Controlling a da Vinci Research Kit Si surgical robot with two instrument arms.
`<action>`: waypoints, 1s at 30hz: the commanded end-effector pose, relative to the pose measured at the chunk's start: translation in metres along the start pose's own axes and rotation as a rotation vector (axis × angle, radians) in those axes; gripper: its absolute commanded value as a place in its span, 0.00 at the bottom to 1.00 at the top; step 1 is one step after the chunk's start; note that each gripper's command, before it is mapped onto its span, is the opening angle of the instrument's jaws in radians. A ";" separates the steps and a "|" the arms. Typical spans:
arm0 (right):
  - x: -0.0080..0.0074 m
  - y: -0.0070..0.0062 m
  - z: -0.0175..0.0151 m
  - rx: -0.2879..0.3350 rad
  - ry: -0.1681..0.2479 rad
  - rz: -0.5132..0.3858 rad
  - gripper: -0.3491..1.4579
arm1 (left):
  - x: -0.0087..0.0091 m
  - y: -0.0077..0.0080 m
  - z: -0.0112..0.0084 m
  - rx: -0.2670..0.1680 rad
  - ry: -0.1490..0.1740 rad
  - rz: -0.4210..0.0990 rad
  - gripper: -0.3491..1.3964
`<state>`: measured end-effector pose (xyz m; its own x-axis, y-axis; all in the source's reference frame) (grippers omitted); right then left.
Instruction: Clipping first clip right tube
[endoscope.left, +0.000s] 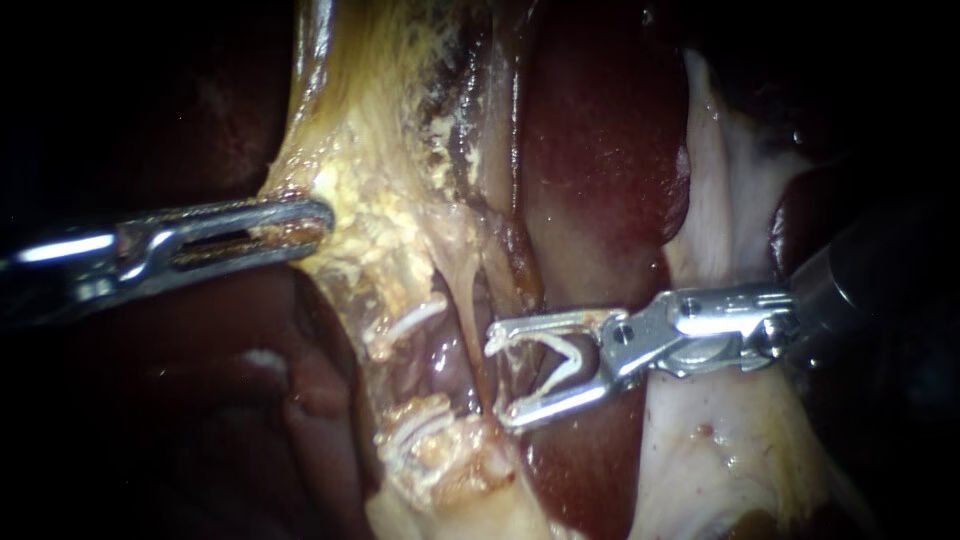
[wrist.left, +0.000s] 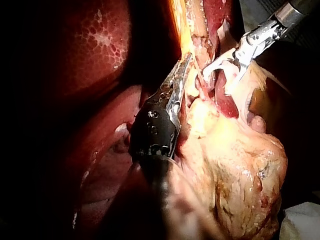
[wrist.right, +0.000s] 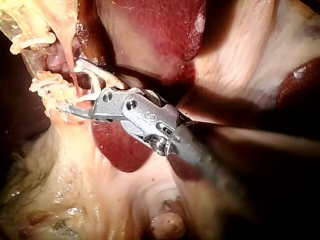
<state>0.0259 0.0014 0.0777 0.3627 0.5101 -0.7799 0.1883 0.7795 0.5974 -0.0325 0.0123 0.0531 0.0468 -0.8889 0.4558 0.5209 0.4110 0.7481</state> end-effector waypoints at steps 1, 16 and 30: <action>-0.0003 0.0001 0.0002 -0.001 0.000 0.000 0.50 | 0.0000 -0.0002 -0.0001 -0.002 -0.001 -0.001 0.00; -0.0012 0.0009 0.0022 0.055 -0.010 -0.004 0.51 | -0.0001 -0.0007 -0.0003 -0.003 -0.004 0.003 0.00; -0.0018 0.0011 0.0036 0.239 0.007 0.014 0.48 | -0.0001 -0.0007 -0.0002 -0.003 -0.004 0.003 0.00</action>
<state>0.0290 -0.0001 0.0805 0.3606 0.5218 -0.7731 0.3983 0.6634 0.6335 -0.0327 0.0120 0.0524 0.0450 -0.8864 0.4608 0.5227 0.4140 0.7453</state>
